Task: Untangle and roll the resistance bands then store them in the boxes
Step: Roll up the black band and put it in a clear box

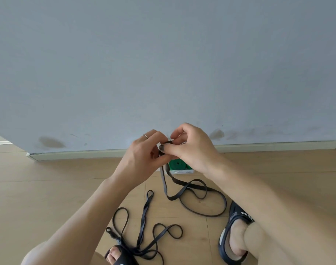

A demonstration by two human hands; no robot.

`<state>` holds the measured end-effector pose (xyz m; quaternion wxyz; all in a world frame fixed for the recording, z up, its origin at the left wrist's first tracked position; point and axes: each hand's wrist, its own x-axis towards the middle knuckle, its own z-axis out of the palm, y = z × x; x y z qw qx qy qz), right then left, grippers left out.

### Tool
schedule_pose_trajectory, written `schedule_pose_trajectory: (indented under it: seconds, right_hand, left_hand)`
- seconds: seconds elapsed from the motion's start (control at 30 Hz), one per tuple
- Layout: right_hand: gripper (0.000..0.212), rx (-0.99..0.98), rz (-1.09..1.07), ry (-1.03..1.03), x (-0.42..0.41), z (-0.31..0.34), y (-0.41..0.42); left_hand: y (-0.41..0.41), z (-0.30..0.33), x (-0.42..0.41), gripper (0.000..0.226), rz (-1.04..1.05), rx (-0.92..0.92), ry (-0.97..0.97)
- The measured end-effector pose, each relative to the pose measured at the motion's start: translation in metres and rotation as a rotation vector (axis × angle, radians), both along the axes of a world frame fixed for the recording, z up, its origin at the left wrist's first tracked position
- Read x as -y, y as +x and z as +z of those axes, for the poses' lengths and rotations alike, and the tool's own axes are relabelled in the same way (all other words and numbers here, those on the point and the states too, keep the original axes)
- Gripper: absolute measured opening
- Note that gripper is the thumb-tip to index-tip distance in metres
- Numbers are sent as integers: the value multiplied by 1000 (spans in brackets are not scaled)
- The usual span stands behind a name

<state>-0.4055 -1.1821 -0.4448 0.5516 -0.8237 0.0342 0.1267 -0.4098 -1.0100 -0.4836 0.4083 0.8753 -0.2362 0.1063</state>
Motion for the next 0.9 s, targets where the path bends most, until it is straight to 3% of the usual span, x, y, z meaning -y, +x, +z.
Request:
schedule_pose_trajectory:
  seconds: [0.1, 0.3, 0.53, 0.7, 0.9]
  right_hand:
    - [33, -19, -38, 86, -1, -2, 2]
    - [37, -46, -90, 212, 3, -2, 5]
    - [35, -54, -59, 142, 4, -4, 6]
    - [19, -4, -60, 235, 1, -1, 4]
    - [10, -212, -6, 529, 4, 1, 6]
  left_hand:
    - [1, -1, 0, 38, 54, -42, 5]
    - [3, -3, -7, 20, -2, 43, 43]
    - [0, -1, -11, 18, -21, 131, 141]
    - [-1, 3, -12, 20, 26, 42, 1]
    - [-2, 11, -14, 15, 58, -77, -149]
